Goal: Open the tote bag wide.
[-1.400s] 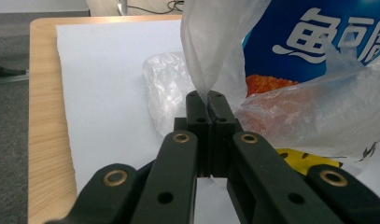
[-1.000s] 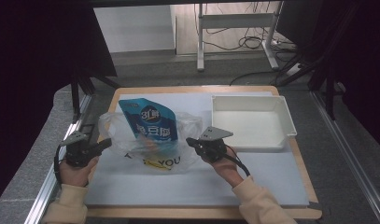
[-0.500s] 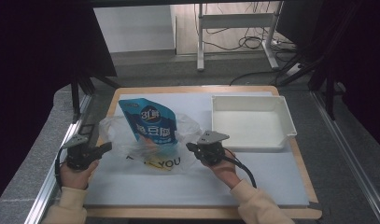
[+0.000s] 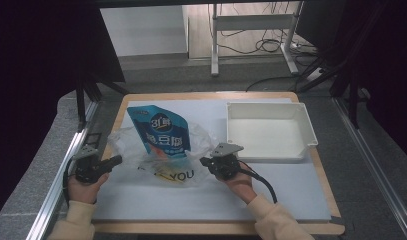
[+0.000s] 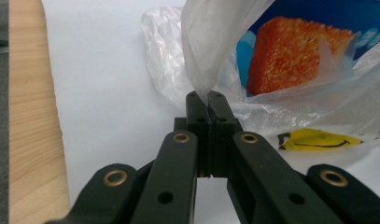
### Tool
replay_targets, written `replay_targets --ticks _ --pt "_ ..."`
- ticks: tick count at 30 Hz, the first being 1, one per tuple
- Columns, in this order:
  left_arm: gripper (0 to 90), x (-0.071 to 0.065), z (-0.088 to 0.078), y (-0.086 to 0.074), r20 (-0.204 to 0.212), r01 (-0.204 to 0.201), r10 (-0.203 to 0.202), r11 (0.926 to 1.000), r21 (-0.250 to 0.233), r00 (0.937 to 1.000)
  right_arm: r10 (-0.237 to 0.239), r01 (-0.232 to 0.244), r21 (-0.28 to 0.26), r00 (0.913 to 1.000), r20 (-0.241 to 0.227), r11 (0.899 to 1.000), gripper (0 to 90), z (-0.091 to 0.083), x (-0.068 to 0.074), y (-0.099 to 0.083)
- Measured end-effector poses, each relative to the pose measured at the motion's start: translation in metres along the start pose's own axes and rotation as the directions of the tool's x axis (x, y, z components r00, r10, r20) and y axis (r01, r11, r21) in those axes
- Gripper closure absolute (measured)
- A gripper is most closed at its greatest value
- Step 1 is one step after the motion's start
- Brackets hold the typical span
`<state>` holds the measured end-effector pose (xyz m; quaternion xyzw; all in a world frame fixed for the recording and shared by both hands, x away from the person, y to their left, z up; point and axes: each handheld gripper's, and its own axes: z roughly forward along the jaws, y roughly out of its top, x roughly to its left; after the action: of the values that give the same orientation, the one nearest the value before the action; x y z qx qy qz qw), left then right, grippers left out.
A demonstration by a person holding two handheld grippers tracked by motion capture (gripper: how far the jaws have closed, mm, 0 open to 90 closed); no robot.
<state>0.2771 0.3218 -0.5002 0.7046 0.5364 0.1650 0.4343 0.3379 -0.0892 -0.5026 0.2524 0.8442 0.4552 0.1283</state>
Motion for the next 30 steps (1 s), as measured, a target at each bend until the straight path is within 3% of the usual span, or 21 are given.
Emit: replay_targets --ticks 11,16,30 --pt "89.9 0.000 0.015 -0.010 -0.004 -0.006 0.006 0.9987 0.050 1.0000 0.033 -0.032 0.065 0.9994 -0.006 0.997 88.5 0.008 -0.004 -0.018" --pt "89.9 -0.003 0.018 -0.012 -0.013 -0.026 0.027 0.9976 0.064 0.9995 0.033 -0.033 0.086 0.9995 0.001 0.996 88.6 0.009 -0.006 -0.022" --pt "89.9 -0.003 0.033 -0.023 -0.021 -0.036 0.039 0.9922 0.119 0.9990 0.031 -0.032 0.146 0.9995 0.009 0.989 88.6 0.015 -0.006 -0.032"
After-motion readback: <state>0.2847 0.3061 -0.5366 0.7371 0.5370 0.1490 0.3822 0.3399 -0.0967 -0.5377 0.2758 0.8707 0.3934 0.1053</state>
